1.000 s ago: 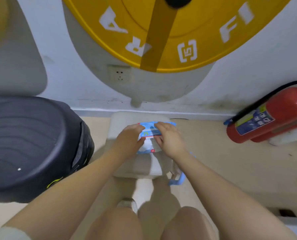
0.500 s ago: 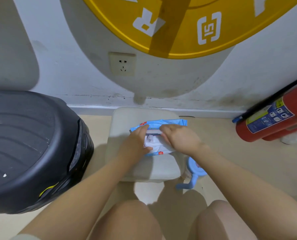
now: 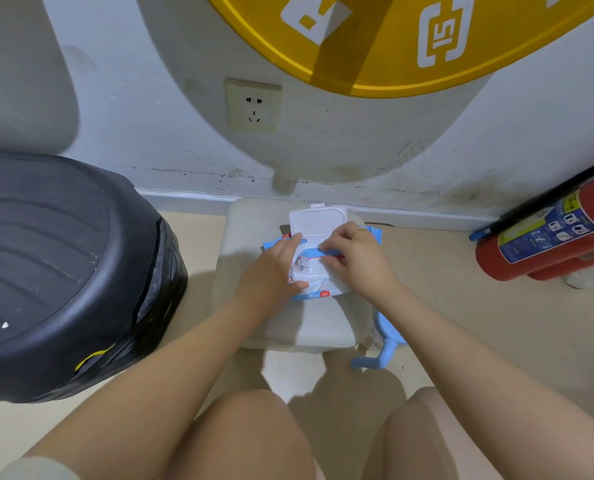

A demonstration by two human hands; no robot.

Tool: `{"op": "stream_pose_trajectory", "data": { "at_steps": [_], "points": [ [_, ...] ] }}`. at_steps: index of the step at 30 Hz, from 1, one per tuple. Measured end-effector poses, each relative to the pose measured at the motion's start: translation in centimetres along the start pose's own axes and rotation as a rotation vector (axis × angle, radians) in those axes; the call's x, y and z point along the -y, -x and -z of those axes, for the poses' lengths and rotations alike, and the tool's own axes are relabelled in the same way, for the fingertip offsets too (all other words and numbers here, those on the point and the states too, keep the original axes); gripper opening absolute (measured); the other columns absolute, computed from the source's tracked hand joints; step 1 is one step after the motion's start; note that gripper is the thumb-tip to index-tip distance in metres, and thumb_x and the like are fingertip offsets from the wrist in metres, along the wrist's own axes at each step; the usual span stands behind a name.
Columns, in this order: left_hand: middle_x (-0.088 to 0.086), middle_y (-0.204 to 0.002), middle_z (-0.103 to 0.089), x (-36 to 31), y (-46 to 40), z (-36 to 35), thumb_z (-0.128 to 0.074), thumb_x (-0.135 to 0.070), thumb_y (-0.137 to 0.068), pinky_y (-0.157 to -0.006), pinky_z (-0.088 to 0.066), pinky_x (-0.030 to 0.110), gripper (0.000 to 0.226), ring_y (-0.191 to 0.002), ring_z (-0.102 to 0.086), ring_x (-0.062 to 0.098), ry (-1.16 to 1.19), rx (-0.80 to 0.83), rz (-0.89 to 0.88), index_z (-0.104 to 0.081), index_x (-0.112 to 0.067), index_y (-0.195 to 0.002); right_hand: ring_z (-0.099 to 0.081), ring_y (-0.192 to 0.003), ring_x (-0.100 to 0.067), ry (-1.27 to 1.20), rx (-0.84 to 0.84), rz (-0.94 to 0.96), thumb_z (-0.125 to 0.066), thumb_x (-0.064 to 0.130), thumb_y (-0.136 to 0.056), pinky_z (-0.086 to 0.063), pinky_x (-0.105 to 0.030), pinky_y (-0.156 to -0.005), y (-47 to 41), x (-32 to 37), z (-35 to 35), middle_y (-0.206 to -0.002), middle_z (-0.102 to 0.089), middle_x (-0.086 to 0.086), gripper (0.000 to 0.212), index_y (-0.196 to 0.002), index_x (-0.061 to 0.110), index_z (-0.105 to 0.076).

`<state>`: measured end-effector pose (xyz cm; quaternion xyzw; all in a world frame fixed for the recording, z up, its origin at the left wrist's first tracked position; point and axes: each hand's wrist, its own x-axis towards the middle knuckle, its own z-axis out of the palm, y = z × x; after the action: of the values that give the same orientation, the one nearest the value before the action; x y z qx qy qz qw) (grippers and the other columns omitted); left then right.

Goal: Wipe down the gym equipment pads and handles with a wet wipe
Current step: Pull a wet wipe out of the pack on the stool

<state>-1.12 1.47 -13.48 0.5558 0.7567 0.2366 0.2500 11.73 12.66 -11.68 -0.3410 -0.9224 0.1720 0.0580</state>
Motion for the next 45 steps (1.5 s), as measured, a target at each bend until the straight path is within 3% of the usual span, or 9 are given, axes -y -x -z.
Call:
{"op": "stream_pose_trajectory", "data": {
  "at_steps": [7, 17, 21, 24, 28, 30, 33, 39, 45],
  "points": [
    [0.013, -0.142, -0.039, 0.1, -0.9, 0.2, -0.071, -0.022, -0.078, -0.098, -0.026, 0.024, 0.083, -0.126, -0.04, 0.027, -0.089, 0.037, 0.0, -0.025, -0.006, -0.144, -0.048, -0.048, -0.021, 0.448, -0.006, 0.193, -0.081, 0.011, -0.041, -0.018, -0.022, -0.049, 0.9, 1.8, -0.1, -0.054, -0.051, 0.001, 0.021, -0.046, 0.017, -0.061],
    [0.01, -0.141, -0.04, 0.2, -0.9, -0.6, -0.071, -0.022, -0.075, -0.097, -0.036, 0.034, 0.081, -0.119, -0.044, 0.032, -0.147, 0.032, 0.021, -0.029, -0.009, -0.144, -0.045, -0.03, -0.016, 0.512, 0.003, 0.194, -0.085, 0.007, -0.014, -0.015, -0.012, -0.042, 0.5, 2.4, -0.3, -0.041, -0.047, 0.002, 0.042, -0.043, 0.013, -0.055],
    [0.005, -0.141, -0.038, -0.2, -0.8, -0.5, -0.071, -0.024, -0.077, -0.095, -0.038, 0.033, 0.083, -0.117, -0.042, 0.03, -0.174, 0.036, 0.033, -0.026, -0.013, -0.145, -0.048, -0.032, -0.021, 0.436, -0.044, 0.168, -0.085, 0.011, -0.031, -0.007, -0.011, -0.043, 0.3, 2.1, 0.2, -0.044, -0.051, -0.003, 0.034, -0.048, 0.009, -0.055],
    [0.001, -0.142, -0.038, -0.3, -0.7, -0.6, -0.072, -0.022, -0.076, -0.094, -0.042, 0.036, 0.083, -0.12, -0.039, 0.03, -0.152, 0.029, 0.032, -0.027, -0.016, -0.145, -0.057, -0.063, -0.028, 0.11, 0.044, 0.093, -0.063, 0.009, -0.074, -0.032, -0.028, -0.049, 0.7, 0.2, 1.0, -0.069, -0.062, -0.009, 0.004, -0.072, 0.006, -0.062],
    [0.001, -0.14, -0.039, -0.5, -0.7, -1.2, -0.07, -0.018, -0.075, -0.096, -0.041, 0.037, 0.08, -0.122, -0.038, 0.03, -0.126, 0.01, 0.033, -0.03, -0.016, -0.144, -0.048, -0.066, -0.018, -0.265, 0.037, 0.046, -0.06, -0.001, -0.076, -0.037, -0.023, -0.06, 2.1, -1.2, 1.7, -0.072, -0.06, -0.007, 0.01, -0.072, 0.008, -0.059],
    [0.0, -0.141, -0.039, -0.7, -0.6, -1.5, -0.069, -0.017, -0.077, -0.096, -0.039, 0.034, 0.076, -0.12, -0.039, 0.03, -0.115, -0.009, 0.032, -0.031, -0.017, -0.144, -0.049, -0.074, -0.016, -0.249, 0.057, 0.041, -0.061, 0.003, -0.081, -0.04, -0.026, -0.067, 2.3, -1.1, 1.5, -0.086, -0.061, -0.008, 0.005, -0.086, 0.006, -0.062],
    [0.004, -0.14, -0.04, -0.9, -0.6, -1.6, -0.068, -0.017, -0.077, -0.098, -0.033, 0.031, 0.074, -0.12, -0.041, 0.03, -0.095, -0.011, 0.03, -0.034, -0.015, -0.143, -0.055, -0.094, -0.017, -0.109, 0.117, 0.04, -0.061, 0.017, -0.086, -0.041, -0.027, -0.073, 2.1, -0.5, 1.5, -0.114, -0.053, -0.003, 0.031, -0.116, 0.011, -0.06],
    [0.012, -0.12, -0.056, -0.8, -0.7, -2.0, -0.057, -0.047, -0.062, -0.092, -0.023, 0.023, 0.069, -0.107, -0.054, 0.03, 0.034, -0.071, 0.056, -0.06, -0.01, -0.121, -0.055, -0.095, -0.028, 0.082, 0.085, 0.0, -0.047, 0.012, -0.091, -0.035, -0.03, -0.062, 1.7, 0.8, 1.6, -0.104, -0.059, -0.009, 0.021, -0.098, 0.007, -0.065],
    [0.003, -0.125, -0.051, -1.4, -0.8, -1.7, -0.069, -0.025, -0.079, -0.088, -0.034, 0.027, 0.048, -0.109, -0.044, 0.029, 0.013, -0.102, 0.076, -0.056, -0.019, -0.125, -0.055, -0.071, -0.016, -0.664, -0.038, -0.308, -0.061, 0.0, -0.082, -0.045, -0.03, -0.072, 2.3, -0.6, 1.9, -0.073, -0.061, 0.001, 0.024, -0.067, 0.019, -0.059]
  ]
}}
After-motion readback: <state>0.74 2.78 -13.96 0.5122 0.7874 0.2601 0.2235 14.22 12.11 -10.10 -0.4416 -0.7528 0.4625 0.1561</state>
